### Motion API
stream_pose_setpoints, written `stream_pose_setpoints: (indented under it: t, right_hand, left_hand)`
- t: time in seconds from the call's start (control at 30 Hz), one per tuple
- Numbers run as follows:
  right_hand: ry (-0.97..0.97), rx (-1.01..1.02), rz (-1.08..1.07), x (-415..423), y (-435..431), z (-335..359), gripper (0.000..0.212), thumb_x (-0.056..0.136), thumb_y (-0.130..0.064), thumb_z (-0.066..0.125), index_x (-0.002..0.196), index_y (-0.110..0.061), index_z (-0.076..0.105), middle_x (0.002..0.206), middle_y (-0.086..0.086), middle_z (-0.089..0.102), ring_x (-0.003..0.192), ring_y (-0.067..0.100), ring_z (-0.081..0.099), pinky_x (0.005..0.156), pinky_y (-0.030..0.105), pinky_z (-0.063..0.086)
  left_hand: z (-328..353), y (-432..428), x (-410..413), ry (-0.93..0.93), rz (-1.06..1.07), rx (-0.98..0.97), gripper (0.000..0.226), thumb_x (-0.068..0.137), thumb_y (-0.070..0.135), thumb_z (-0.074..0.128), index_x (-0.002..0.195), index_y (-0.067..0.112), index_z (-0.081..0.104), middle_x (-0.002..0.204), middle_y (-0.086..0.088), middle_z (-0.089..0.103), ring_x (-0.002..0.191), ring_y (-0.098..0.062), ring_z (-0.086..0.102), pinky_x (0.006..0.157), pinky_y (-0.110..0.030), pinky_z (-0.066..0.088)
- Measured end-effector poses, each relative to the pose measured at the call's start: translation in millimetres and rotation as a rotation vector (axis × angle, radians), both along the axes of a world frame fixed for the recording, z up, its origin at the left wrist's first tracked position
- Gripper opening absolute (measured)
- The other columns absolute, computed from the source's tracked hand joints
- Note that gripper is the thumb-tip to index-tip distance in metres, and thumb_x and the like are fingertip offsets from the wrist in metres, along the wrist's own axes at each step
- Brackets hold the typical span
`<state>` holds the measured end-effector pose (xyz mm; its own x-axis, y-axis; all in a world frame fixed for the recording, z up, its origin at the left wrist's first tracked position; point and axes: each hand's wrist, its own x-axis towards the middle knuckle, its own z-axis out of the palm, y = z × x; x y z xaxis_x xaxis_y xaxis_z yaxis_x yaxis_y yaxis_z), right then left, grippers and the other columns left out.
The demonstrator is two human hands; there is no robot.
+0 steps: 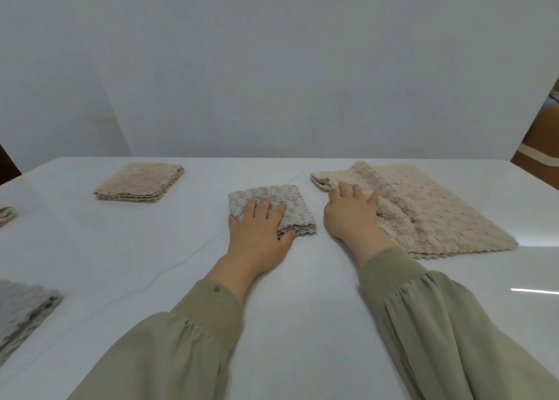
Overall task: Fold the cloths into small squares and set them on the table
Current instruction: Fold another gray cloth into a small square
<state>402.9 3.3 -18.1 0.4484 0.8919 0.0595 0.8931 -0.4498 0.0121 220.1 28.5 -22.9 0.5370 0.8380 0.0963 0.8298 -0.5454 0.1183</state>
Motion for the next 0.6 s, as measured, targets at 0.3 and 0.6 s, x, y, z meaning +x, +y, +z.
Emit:
stream_pose_setpoints:
  t: [0.3, 0.6]
  right_hand:
    - [0.023, -0.005, -0.246, 85, -31, -2, 0.057, 0.095, -0.027, 0.017, 0.151, -0.016, 0.012, 0.159, 0.004, 0.000, 0.145, 0.031, -0.001, 0.111, 0.061, -0.006]
    - [0.029, 0.045, -0.185, 96, -34, -5, 0.056, 0.095, -0.026, 0.020, 0.150, -0.013, 0.016, 0.159, 0.007, 0.002, 0.145, 0.033, 0.002, 0.111, 0.061, -0.001]
  left_hand:
    - [-1, 37, 106, -0.011, -0.171, 0.002, 0.063, 0.094, 0.058, 0.026, 0.150, 0.034, 0.009, 0.159, 0.003, 0.003, 0.146, -0.020, -0.003, 0.114, -0.057, 0.005]
    - [3, 69, 146, 0.054, -0.251, 0.006, 0.066, 0.092, 0.063, 0.025, 0.149, 0.037, 0.006, 0.160, 0.005, 0.001, 0.146, -0.019, -0.003, 0.115, -0.053, 0.004]
